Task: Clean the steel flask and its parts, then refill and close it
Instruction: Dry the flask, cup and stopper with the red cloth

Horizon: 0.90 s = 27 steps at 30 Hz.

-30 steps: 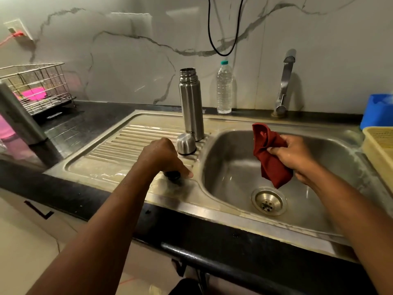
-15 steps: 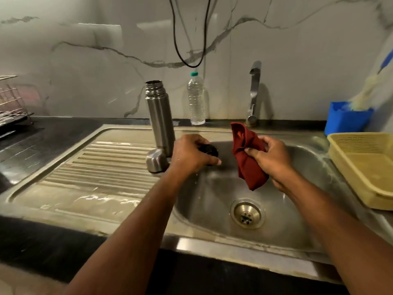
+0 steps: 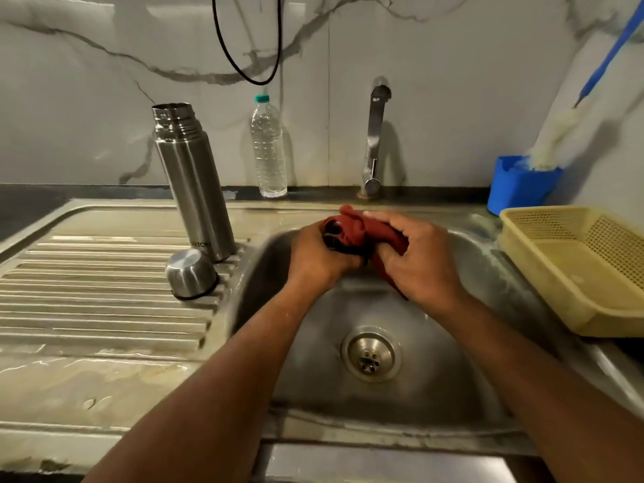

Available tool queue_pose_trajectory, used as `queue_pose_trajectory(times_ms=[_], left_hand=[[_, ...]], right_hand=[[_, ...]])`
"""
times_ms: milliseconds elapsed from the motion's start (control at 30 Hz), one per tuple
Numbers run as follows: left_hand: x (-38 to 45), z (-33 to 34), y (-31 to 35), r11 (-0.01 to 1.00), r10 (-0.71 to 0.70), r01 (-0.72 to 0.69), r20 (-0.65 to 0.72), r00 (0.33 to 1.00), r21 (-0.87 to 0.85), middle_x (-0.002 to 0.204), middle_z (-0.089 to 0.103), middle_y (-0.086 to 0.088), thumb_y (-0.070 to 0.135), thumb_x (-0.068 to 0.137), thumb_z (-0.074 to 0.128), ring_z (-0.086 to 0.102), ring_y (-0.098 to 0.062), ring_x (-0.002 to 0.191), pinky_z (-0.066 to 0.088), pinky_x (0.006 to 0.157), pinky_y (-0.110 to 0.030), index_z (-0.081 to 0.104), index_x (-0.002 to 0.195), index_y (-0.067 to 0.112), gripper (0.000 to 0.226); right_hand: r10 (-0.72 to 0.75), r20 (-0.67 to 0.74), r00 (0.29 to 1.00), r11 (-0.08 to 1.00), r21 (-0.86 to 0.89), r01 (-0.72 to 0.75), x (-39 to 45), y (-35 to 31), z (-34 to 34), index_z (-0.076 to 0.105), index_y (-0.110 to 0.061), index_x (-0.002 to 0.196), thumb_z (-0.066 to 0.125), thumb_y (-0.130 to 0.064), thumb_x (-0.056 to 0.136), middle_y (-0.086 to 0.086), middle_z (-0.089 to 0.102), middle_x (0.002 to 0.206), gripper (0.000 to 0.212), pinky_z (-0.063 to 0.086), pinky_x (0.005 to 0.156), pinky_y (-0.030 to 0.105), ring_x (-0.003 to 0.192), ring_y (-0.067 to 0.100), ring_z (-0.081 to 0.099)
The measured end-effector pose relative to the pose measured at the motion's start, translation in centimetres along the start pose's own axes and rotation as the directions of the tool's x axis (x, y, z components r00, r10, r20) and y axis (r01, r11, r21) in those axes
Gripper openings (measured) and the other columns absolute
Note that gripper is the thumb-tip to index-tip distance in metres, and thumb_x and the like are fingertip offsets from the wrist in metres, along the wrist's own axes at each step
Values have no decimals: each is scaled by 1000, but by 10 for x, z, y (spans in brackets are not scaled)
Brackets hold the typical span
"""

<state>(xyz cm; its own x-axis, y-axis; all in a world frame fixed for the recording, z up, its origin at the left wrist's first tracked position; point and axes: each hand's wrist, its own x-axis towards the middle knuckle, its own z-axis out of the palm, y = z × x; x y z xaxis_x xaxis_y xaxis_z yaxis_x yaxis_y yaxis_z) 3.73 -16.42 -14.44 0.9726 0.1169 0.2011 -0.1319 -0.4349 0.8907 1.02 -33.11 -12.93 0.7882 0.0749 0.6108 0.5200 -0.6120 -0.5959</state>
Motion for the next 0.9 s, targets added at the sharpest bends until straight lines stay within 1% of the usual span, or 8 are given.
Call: queue_pose_trajectory(times_ms=[100,200,333,467,533,700,833,900], left_hand=[[-1,1,-4,997,75,-75,6,997,-17,94,76,7,8,61,99,73,-10,92,58,83,-24,75,105,22,52],[-4,0,-1,993,94,-90,51,994,-76,90,75,12,9,67,97,70,4,82,52,73,-8,75,103,25,44],[-4,-1,2,990,102,-96,51,993,-100,102,78,11,17,67,98,73,0,95,57,87,-15,78,114,22,52],[5,-8,-6,991,60,-68,-68,996,-117,93,80,11,17,71,97,76,-5,92,60,93,-29,81,102,30,38],[5,-10,-6,987,117,-122,-54,992,-106,92,81,10,18,69,98,76,-3,91,60,89,-24,82,102,28,38],[-4,-1,1,965,253,-244,98,963,-93,101,80,7,14,71,96,75,-3,97,56,87,-14,81,109,20,42],[7,-5,-11,987,127,-131,-46,991,-95,90,80,5,15,75,95,75,-8,86,63,83,-28,81,99,20,29],[7,-8,-11,978,150,-154,-41,988,-142,90,81,5,14,73,97,75,-6,86,63,87,-33,82,103,16,34]], right_hand=[[-35,69,997,992,-123,43,0,0,1,72,-31,130,70,-3,74,-8,71,125,62,50,104,38,117,17,63],[43,30,999,993,-109,-39,1,3,0,74,-31,127,67,0,76,-7,74,119,60,52,101,32,111,15,66],[234,56,971,972,-45,-231,1,9,-4,76,-32,120,65,1,86,-13,75,100,49,57,88,30,96,11,70],[54,107,993,998,-21,-52,-3,-3,4,69,-31,134,64,3,80,-6,72,127,64,50,107,27,116,10,66],[46,67,997,999,-9,-45,-1,-4,5,69,-29,134,63,5,79,-5,71,129,66,50,108,27,117,10,65],[260,-4,966,965,36,-259,2,5,-2,74,-30,126,60,6,84,-10,76,114,57,56,101,36,106,10,68],[-75,115,991,969,-227,99,-4,-9,3,66,-35,136,63,-1,80,-6,64,136,66,52,99,36,123,18,57],[-108,89,990,952,-279,129,-2,-10,5,66,-36,137,62,1,79,-6,62,135,69,52,94,36,123,20,54]])
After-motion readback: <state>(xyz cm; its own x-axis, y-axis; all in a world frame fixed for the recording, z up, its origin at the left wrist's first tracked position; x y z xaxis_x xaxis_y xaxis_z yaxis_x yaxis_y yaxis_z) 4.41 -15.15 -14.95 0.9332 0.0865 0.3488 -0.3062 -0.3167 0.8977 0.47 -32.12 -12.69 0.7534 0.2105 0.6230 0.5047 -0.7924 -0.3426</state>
